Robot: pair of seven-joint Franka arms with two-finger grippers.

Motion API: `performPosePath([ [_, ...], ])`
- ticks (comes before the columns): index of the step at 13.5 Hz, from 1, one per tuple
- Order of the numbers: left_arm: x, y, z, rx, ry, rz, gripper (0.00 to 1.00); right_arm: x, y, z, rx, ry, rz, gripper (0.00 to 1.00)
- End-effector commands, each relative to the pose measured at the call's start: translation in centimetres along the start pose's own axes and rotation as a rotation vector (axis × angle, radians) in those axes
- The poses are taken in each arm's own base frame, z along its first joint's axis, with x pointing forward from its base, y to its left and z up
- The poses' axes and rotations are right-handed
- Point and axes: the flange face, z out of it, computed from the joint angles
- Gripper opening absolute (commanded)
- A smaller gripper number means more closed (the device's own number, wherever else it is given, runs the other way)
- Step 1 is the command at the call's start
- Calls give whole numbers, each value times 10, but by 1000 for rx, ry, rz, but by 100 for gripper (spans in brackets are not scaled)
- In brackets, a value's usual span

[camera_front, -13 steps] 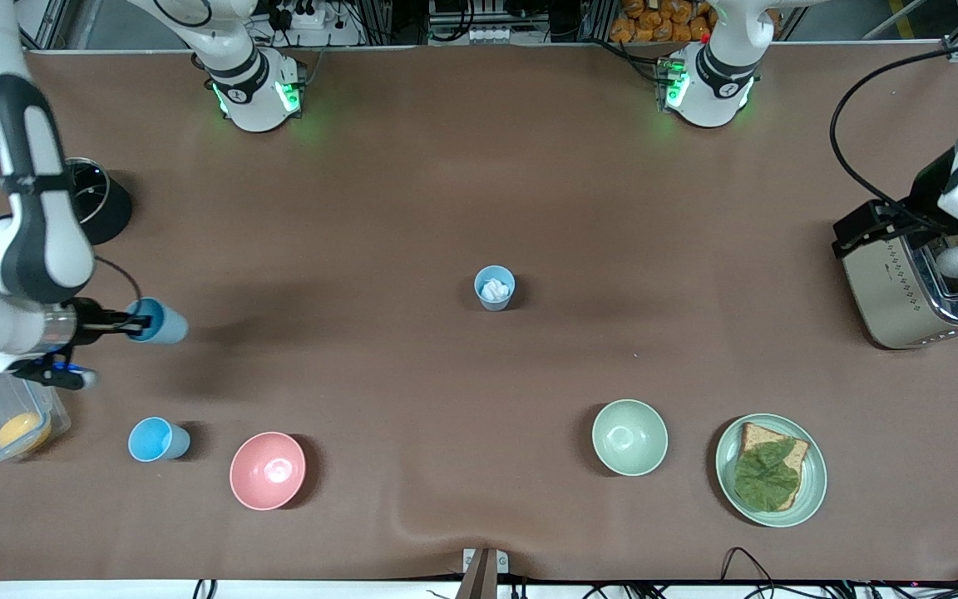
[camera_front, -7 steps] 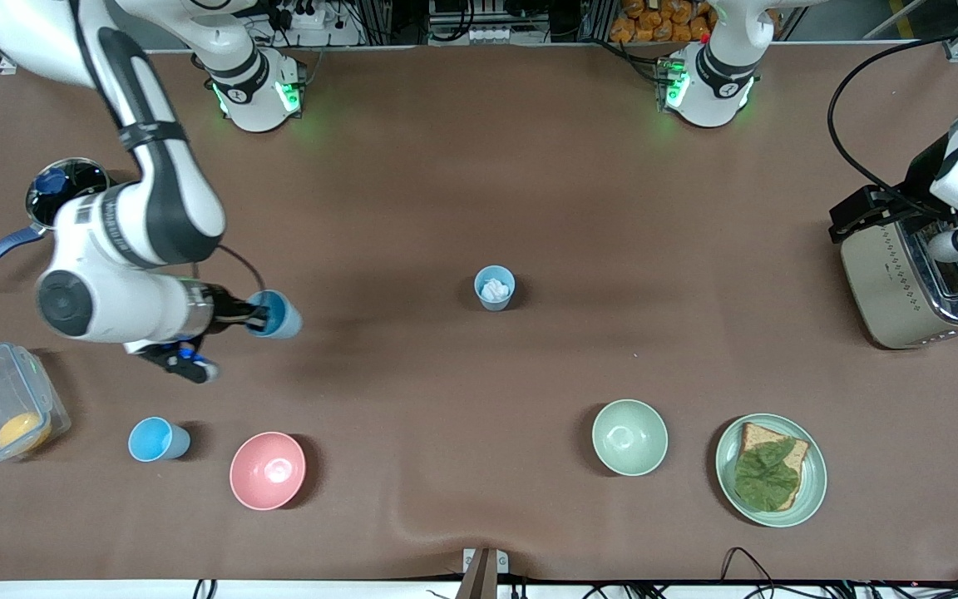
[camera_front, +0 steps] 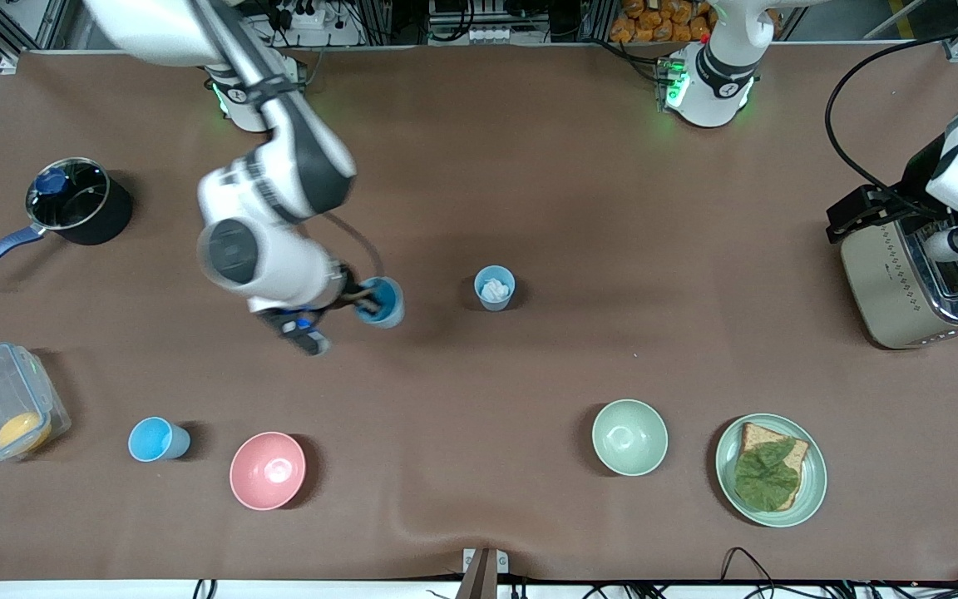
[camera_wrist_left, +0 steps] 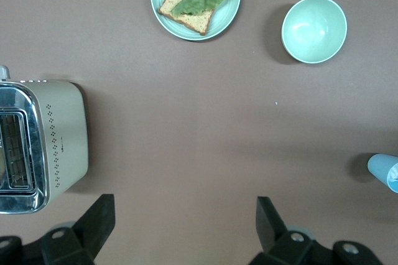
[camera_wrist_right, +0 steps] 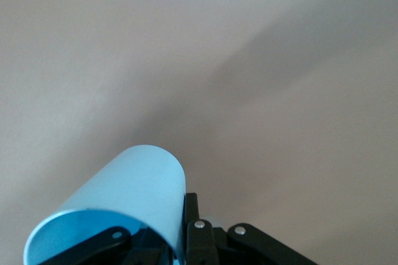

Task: Stack blue cups with both arms
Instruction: 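Lift and carry the blue cup over the tissue cup with the right gripper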

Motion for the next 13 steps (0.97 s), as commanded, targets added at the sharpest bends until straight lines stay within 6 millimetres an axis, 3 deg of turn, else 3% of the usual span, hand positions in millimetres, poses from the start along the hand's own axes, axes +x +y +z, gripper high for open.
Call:
performPosePath([
  [1, 1, -4, -2, -28, 2, 14, 100, -29, -24, 24, 6, 2, 68, 0],
  [7, 3, -4, 1, -30, -3, 13, 100, -73, -73, 50, 21, 9, 182, 0],
  [9, 3, -5, 1, -28, -2, 13, 100, -96, -80, 61, 19, 14, 182, 0],
  [13, 4, -5, 3, -28, -5, 13, 100, -123, -86, 72, 14, 14, 214, 0],
])
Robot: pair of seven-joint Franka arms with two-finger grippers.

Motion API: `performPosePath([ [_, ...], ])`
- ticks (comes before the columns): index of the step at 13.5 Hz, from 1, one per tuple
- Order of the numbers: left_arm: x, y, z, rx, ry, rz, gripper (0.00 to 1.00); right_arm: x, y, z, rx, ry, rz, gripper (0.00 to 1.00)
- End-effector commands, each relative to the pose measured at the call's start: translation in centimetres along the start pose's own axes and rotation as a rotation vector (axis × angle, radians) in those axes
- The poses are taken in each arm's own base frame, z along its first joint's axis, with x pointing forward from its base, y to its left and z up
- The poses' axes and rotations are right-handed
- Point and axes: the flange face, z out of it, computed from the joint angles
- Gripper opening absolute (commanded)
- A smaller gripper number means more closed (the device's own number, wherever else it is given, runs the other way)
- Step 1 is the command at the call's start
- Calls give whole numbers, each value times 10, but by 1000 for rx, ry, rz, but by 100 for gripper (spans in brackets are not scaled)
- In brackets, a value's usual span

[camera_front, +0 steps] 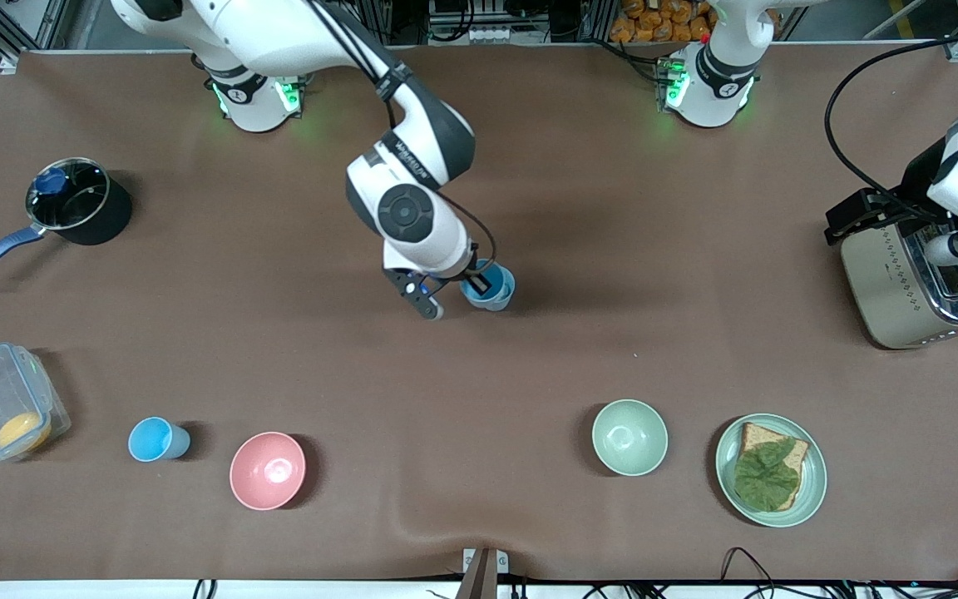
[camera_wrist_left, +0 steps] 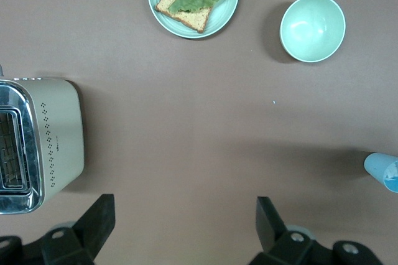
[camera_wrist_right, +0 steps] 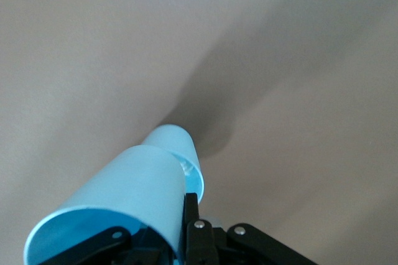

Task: Stack blue cups with both arms
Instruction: 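Lift and carry the blue cup over the tissue cup with the right gripper, then lower the blue cup into the tissue cup and open the right gripper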

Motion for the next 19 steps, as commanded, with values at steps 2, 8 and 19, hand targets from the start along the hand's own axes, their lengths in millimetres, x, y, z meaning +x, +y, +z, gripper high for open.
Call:
performPosePath([
  [2, 1, -2, -2, -19, 4, 19, 100, -9, -6, 0, 6, 6, 35, 0],
  [8, 3, -1, 3, -19, -4, 19, 100, -9, -6, 16, -10, 8, 34, 0],
  [19, 4, -1, 4, -19, -7, 19, 100, -18, -7, 28, -9, 9, 24, 0],
])
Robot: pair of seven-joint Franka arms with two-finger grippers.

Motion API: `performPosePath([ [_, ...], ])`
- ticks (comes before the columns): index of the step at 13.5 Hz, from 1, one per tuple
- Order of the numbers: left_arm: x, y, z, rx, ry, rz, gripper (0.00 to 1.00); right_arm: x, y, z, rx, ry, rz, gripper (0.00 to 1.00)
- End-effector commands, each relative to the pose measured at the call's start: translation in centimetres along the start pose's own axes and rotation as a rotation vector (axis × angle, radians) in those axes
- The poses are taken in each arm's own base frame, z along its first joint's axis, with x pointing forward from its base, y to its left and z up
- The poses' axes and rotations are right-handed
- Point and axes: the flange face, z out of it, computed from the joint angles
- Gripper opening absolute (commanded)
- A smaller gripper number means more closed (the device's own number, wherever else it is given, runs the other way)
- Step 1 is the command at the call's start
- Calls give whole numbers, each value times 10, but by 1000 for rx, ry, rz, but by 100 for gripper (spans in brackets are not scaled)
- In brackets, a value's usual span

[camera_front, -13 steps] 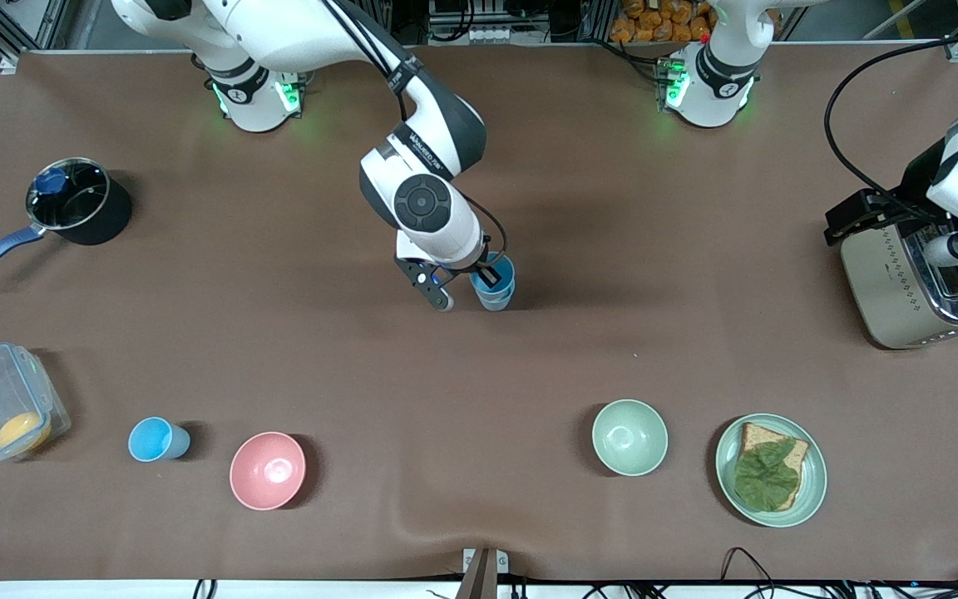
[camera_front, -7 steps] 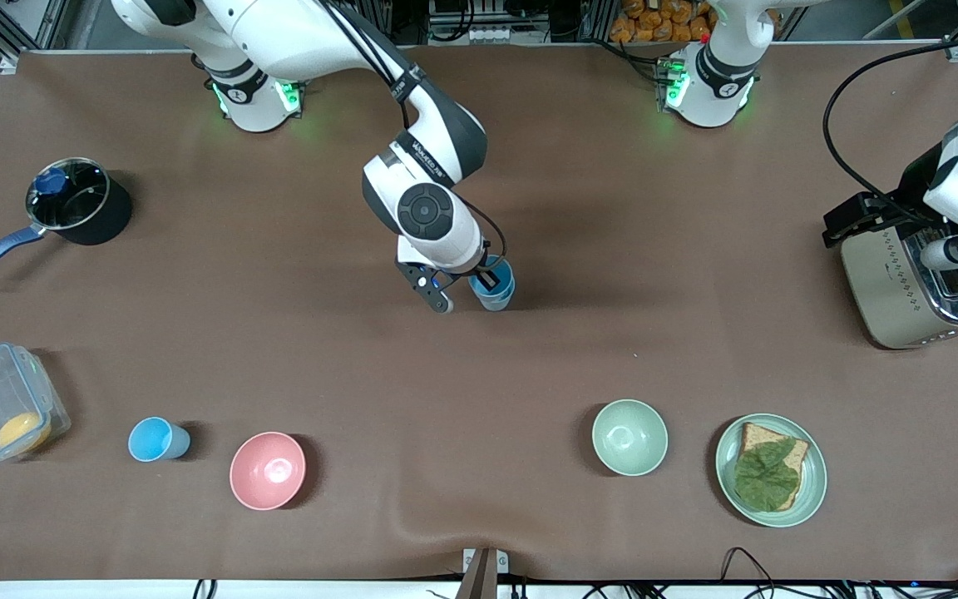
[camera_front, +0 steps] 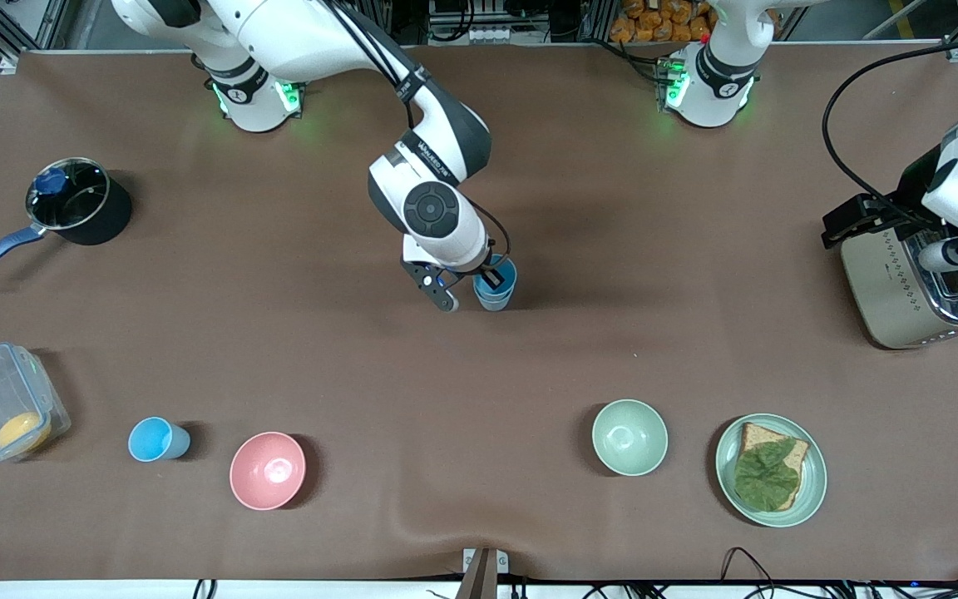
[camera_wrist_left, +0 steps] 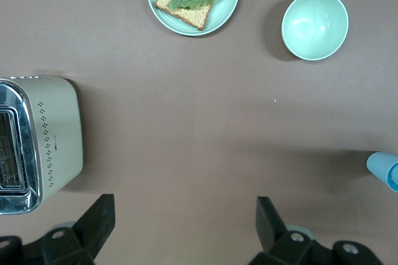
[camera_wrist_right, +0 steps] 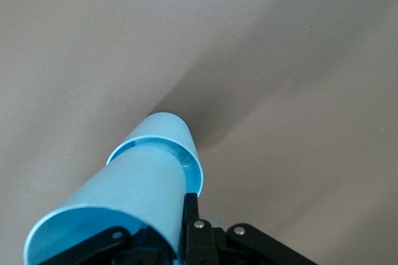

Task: Stack blue cups with both arms
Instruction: 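Lower the blue cup into the tissue cup and open the right gripper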

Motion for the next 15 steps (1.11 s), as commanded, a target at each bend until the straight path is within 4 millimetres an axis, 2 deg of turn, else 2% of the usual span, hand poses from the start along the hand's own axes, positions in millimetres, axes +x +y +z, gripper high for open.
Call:
performPosePath([
  [1, 0, -2, -3, -20, 6, 21, 100, -3, -5, 3, 3, 4, 13, 0],
  [4, 1, -2, -6, -18, 12, 19, 100, -2, -5, 4, 1, 7, 12, 0],
  [5, 1, -2, -9, -18, 20, 20, 100, 1, -5, 2, 3, 0, 21, 23],
  [6, 1, -2, -11, -19, 23, 20, 100, 6, -6, -1, 6, 1, 44, 99],
  [7, 1, -2, -12, -19, 25, 19, 100, -3, -5, -2, 8, 9, 41, 100],
  [11, 1, -4, -13, -16, 27, 16, 100, 0, -7, -24, 31, 10, 39, 100],
  [13, 1, -7, -14, -17, 28, 13, 100, 12, -2, -54, 34, 15, 39, 100],
  [15, 1, -8, -14, -17, 27, 11, 100, 29, 10, -97, 13, 36, -20, 100],
])
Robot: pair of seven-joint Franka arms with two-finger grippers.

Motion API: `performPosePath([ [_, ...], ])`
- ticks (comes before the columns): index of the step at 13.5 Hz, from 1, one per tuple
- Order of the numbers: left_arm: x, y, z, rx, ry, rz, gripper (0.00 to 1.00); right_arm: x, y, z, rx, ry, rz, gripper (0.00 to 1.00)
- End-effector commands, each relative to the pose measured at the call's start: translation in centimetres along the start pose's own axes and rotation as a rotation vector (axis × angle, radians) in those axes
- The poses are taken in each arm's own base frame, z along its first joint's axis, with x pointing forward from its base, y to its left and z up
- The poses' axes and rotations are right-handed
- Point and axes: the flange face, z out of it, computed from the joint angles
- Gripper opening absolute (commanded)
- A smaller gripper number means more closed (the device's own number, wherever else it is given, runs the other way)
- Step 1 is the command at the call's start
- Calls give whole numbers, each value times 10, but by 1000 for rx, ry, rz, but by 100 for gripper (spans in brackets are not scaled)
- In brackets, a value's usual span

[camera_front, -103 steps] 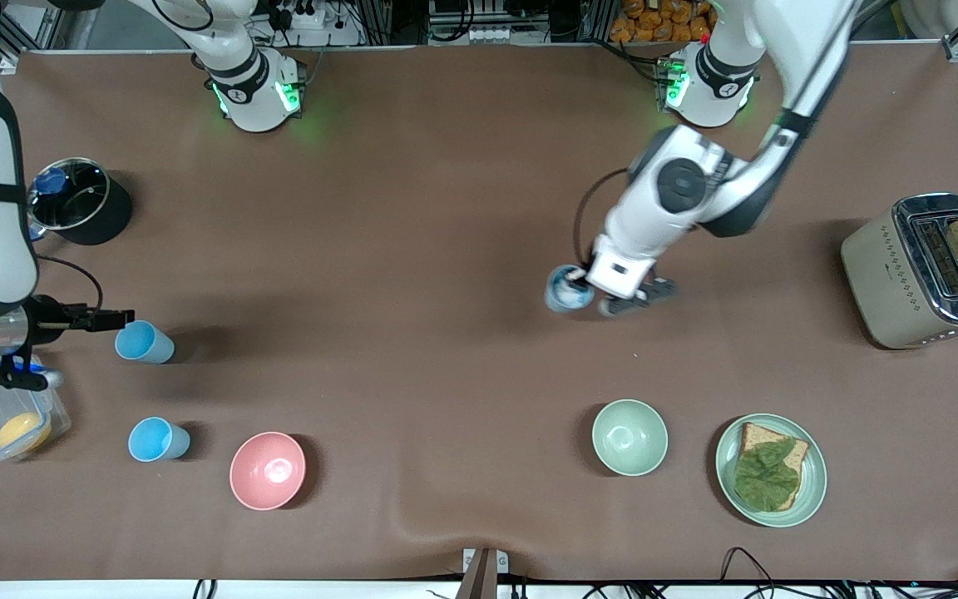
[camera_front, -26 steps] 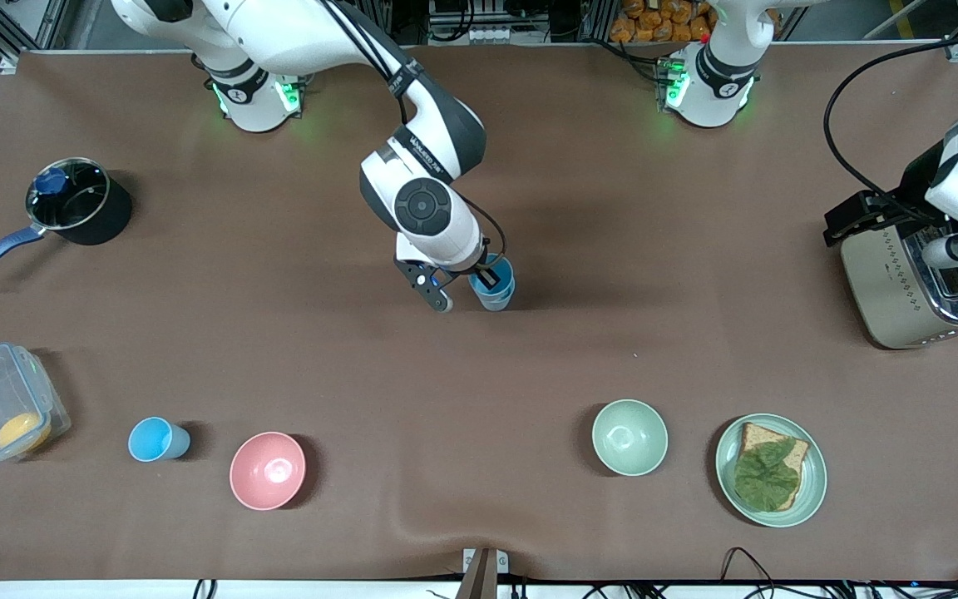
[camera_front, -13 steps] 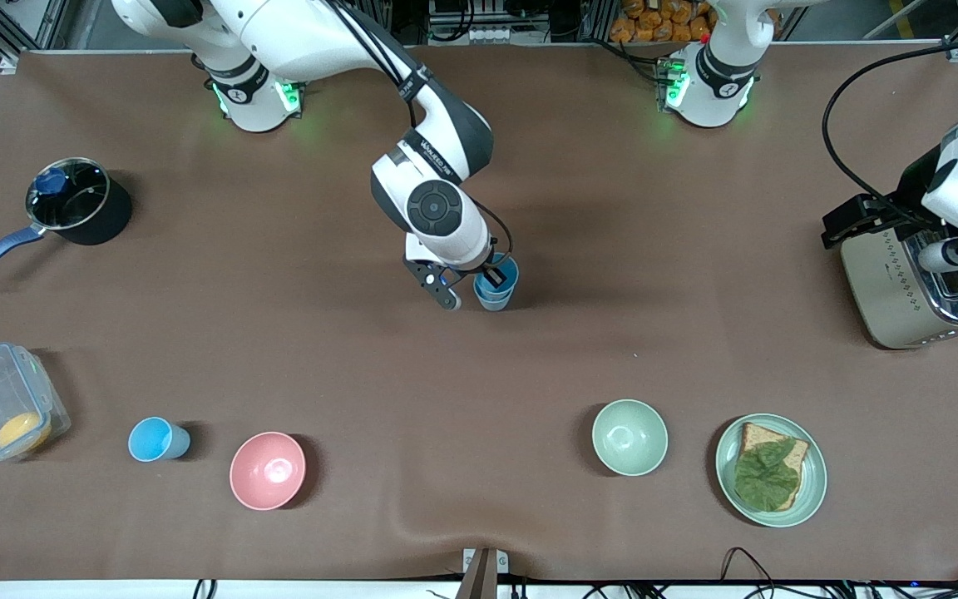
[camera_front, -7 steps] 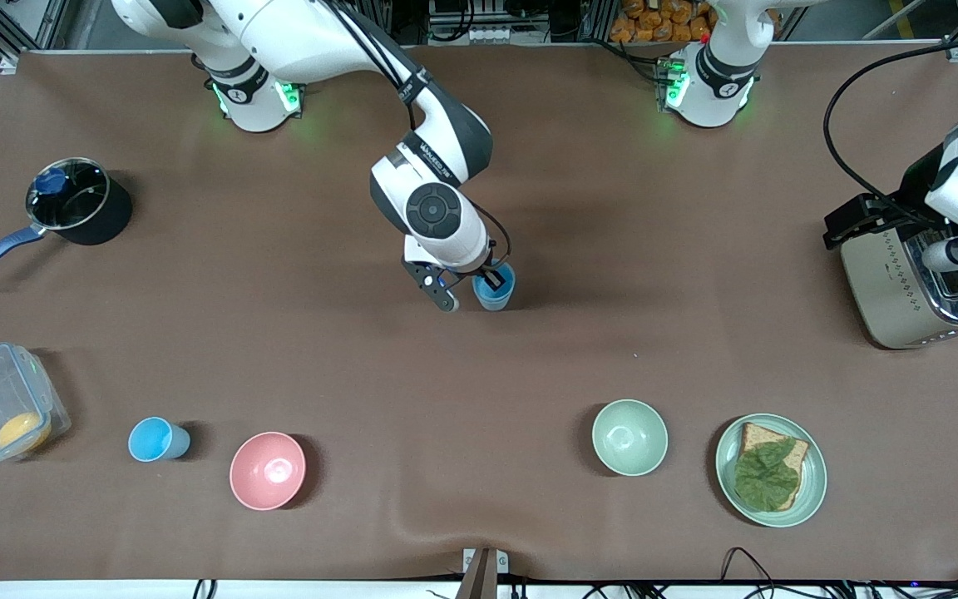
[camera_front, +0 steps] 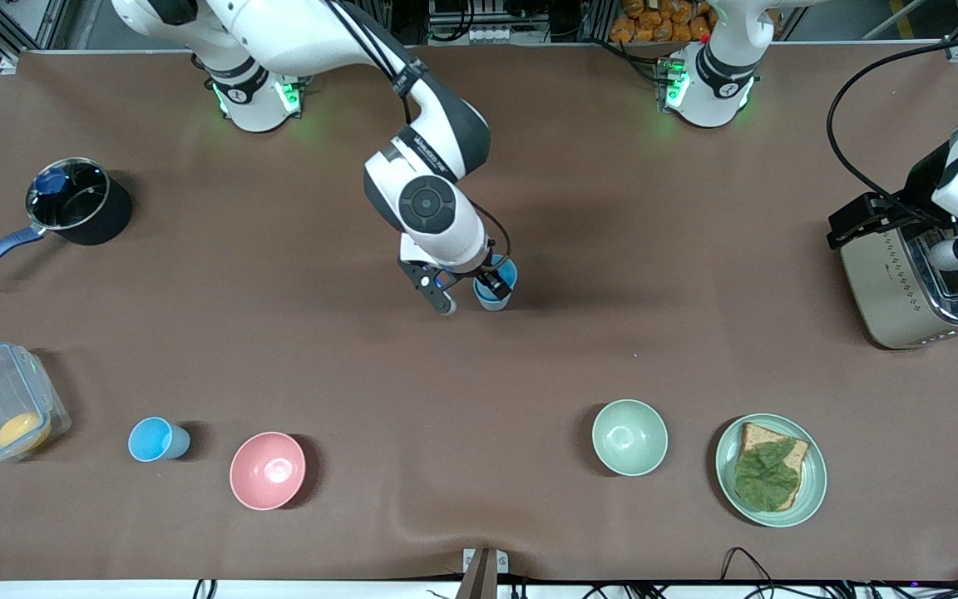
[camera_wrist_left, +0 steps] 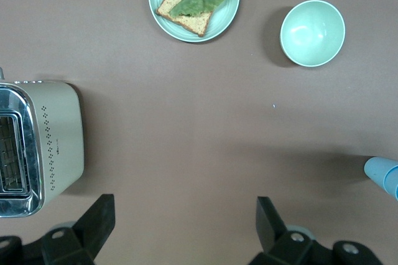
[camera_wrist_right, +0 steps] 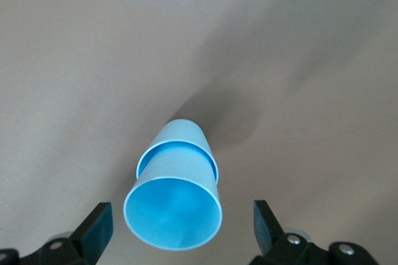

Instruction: Stack blue cups with both arms

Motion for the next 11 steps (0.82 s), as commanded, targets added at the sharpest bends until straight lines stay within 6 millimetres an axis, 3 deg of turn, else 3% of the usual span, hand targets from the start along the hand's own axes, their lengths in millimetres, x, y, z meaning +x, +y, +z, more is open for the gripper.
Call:
performPosePath([
  [1, 1, -5, -5, -10, 8, 20, 100, 36, 25, -67, -55, 16, -99, 100],
  [3, 0, -6, -6, -9, 9, 22, 100, 92, 47, -98, -129, 26, -210, 100],
  [7, 0, -5, -6, -12, 9, 22, 100, 191, 94, -135, -176, 0, -380, 100],
  [11, -1, -4, -8, -5, 13, 23, 100, 255, 154, -162, -169, -30, -561, 100],
])
